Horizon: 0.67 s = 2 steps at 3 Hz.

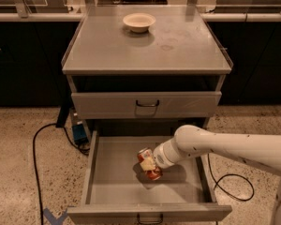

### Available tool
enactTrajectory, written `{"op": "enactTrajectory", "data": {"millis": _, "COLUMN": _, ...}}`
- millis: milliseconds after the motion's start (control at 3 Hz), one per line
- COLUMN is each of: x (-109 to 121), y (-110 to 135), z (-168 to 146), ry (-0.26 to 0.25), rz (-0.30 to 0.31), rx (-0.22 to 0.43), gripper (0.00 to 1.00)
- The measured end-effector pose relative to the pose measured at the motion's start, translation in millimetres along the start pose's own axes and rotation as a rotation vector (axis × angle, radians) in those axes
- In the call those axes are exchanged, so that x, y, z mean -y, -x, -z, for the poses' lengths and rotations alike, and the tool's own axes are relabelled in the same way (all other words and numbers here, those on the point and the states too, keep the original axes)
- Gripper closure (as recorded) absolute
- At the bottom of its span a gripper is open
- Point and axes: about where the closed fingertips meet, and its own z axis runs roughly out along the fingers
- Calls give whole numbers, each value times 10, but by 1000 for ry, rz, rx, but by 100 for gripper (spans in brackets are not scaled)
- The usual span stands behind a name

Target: Place coke can into middle drawer

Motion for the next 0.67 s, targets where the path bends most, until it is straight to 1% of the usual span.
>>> {"op": "enactTrajectory", "data": {"millis": 333, "x": -2, "y": -8, "z": -7, "ry": 0, "rz": 1, "rx": -2, "gripper": 100}}
{"op": "enactTrajectory", "data": {"millis": 667, "x": 98, "y": -159, "z": -147, "ry": 36, "rz": -43, "rx": 6, "gripper": 100}}
